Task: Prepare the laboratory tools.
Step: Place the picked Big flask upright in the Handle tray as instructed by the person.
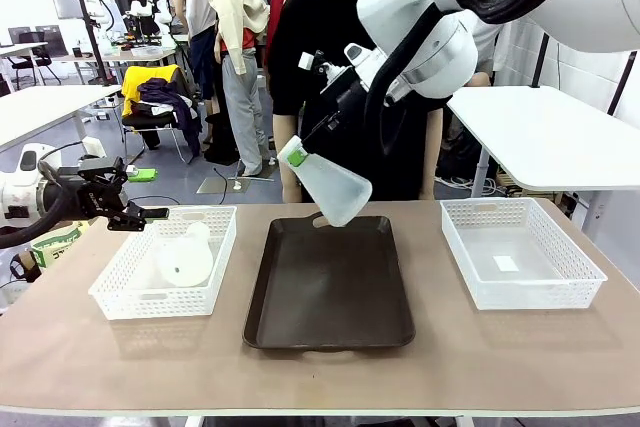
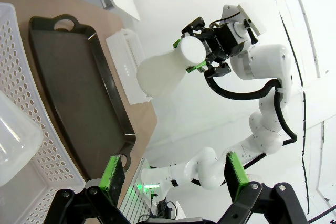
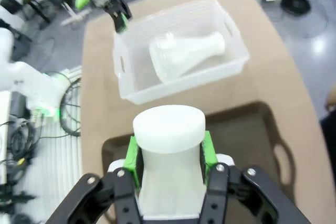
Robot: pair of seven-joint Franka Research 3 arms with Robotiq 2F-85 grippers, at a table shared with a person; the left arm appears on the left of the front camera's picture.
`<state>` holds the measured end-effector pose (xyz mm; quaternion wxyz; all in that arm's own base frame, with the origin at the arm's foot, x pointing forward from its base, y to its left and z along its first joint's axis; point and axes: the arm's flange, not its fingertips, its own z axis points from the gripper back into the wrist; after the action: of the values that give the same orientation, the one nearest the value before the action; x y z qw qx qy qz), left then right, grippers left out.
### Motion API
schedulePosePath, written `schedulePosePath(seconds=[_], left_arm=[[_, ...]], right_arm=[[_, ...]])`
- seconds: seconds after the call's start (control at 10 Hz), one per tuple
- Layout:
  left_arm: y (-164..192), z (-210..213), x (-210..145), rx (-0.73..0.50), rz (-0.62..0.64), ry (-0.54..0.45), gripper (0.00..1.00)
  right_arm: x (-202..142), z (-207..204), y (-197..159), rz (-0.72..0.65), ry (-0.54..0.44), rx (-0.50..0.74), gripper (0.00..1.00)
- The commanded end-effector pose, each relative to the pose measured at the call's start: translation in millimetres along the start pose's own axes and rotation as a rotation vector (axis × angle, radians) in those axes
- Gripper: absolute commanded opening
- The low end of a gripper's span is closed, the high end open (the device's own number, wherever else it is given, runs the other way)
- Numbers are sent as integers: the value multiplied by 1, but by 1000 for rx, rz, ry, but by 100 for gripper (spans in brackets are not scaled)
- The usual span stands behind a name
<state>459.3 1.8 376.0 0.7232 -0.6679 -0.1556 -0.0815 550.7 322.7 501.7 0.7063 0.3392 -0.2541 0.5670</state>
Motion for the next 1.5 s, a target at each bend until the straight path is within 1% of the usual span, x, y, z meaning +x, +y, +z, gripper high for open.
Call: schedulePosePath(seconds=[0.0,0.2,0.4,0.5,0.6,1.0,1.1,1.2,1.3,1.4], left_arm=[[-1,1,0,4,-3,-5,100],[-1,1,0,4,-3,-5,100],[-1,1,0,4,-3,-5,100],[-1,1,0,4,-3,-5,100],[-1,1,0,4,-3,-5,100],[-1,1,0,4,-3,-5,100],[-1,1,0,4,-3,-5,100],[-1,1,0,4,-3,-5,100],[-1,1,0,4,-3,-5,100],[-1,1,0,4,-3,-5,100]], right_arm=[[-20,-2,5,110,-139,62,0],[-19,-3,2,197,-152,85,0],[-12,-1,3,237,-152,66,0],[-7,1,1,99,-152,66,0],[-9,-4,0,211,-135,66,0],[-9,-4,0,211,-135,66,0],[-9,-5,1,192,-131,68,0],[-25,-14,-7,201,-171,202,0],[-45,-21,-14,230,-227,241,0],[-60,-23,-19,255,-320,235,0]])
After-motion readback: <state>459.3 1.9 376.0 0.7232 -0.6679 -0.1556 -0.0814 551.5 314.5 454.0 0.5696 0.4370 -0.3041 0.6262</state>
